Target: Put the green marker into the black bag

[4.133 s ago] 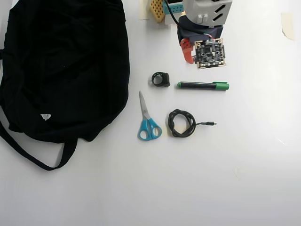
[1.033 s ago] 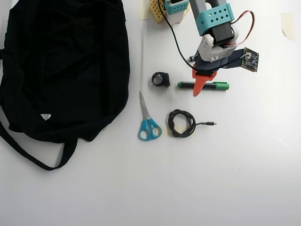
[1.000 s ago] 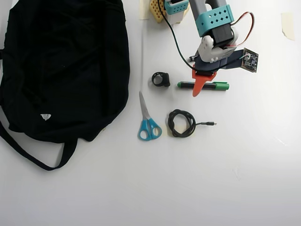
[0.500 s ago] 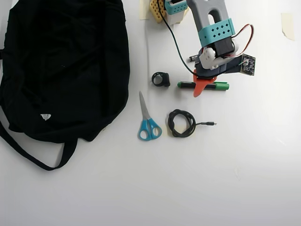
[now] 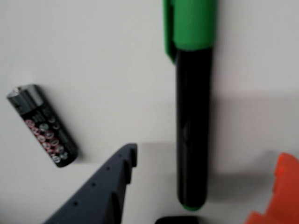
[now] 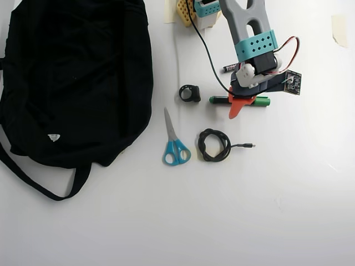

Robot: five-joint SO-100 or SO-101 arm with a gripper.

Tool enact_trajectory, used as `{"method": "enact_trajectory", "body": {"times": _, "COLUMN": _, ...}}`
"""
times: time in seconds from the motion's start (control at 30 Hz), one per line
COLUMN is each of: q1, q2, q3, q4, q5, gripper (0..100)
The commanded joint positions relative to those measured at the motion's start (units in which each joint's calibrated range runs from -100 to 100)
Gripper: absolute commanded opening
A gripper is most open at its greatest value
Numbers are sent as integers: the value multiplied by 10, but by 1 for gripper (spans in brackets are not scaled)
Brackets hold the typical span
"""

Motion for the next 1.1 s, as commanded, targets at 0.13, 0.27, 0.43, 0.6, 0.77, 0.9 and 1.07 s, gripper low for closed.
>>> {"method": "enact_trajectory", "body": {"times": 0.13, "q1": 1, "q2": 12, "q3": -25, "q4": -3, "q5": 3, "gripper": 37}}
{"method": "enact_trajectory", "body": {"times": 0.27, "q1": 2, "q2": 15, "q3": -25, "q4": -3, "q5": 4, "gripper": 37}}
{"method": "enact_trajectory", "body": {"times": 0.43, "q1": 3, "q2": 16, "q3": -25, "q4": -3, "q5": 4, "gripper": 37}}
{"method": "enact_trajectory", "body": {"times": 0.6, "q1": 5, "q2": 16, "q3": -23, "q4": -3, "q5": 4, "gripper": 37}}
{"method": "enact_trajectory", "body": {"times": 0.77, "q1": 5, "q2": 20, "q3": -22, "q4": -4, "q5": 4, "gripper": 37}}
{"method": "enact_trajectory", "body": {"times": 0.9, "q1": 5, "q2": 28, "q3": -24, "q4": -4, "q5": 4, "gripper": 37}}
{"method": "enact_trajectory", "body": {"times": 1.07, "q1": 5, "q2": 29, "q3": -20, "q4": -20, "q5": 4, "gripper": 37}}
